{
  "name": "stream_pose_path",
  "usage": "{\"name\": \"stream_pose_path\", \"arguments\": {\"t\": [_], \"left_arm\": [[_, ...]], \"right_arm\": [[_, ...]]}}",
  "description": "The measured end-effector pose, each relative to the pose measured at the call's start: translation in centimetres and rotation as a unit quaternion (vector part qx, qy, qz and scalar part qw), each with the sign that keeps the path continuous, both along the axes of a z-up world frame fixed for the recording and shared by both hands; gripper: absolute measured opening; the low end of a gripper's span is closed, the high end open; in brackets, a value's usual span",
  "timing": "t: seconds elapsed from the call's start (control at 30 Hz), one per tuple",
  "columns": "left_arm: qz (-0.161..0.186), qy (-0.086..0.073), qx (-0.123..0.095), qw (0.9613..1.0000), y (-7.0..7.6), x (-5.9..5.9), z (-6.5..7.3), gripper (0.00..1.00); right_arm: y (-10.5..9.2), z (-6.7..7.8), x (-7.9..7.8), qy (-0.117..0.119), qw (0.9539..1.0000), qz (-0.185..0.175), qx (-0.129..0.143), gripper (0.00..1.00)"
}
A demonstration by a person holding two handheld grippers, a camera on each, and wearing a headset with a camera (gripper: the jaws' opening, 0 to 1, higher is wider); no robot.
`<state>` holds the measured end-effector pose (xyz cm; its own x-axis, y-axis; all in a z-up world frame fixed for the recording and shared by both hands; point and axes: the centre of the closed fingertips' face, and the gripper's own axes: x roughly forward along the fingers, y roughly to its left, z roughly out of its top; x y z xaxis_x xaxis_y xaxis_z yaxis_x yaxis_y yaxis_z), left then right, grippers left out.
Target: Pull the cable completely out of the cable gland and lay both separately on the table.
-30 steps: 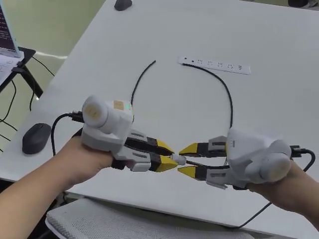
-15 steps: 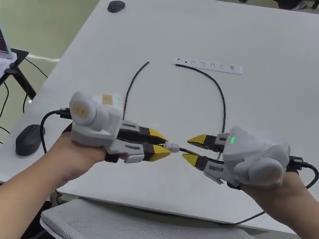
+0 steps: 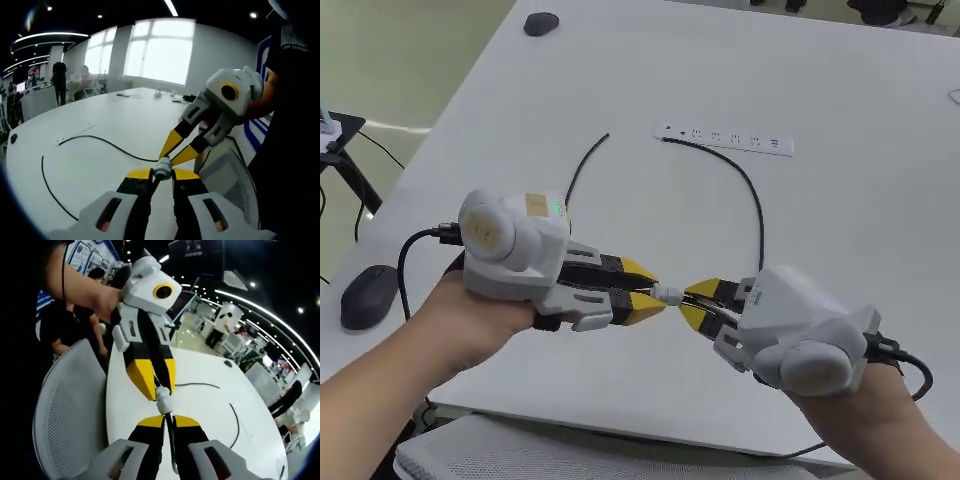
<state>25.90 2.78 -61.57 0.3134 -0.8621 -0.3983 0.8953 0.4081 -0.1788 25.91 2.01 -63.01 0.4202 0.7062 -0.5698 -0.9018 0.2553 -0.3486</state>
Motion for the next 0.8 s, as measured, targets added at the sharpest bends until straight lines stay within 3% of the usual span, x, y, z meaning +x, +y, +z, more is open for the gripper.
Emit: {"name": "stream_pose_path", "arguments": {"t": [0.27,0.43,0.73,0.8], "left_arm": [[-0.004,0.007,0.005,1.0000,0.0,0.1,-0.4,0.15],[-0.006,0.001,0.008,1.0000,0.1,0.4,-0.4,0.15],[0.002,0.003,0.002,1.0000,0.4,0.7,-0.3,0.15],[0.010,0.004,-0.003,0.9999,0.5,0.8,-0.2,0.15]], "right_arm": [[-0.2,-0.5,0.1,0.006,1.0000,-0.004,-0.005,0.00],[-0.5,-0.7,0.5,0.018,0.9997,-0.017,-0.001,0.00],[-1.7,-1.1,1.2,0.047,0.9968,-0.061,0.019,0.00],[-2.3,-1.3,1.6,0.061,0.9937,-0.088,0.035,0.00]]}}
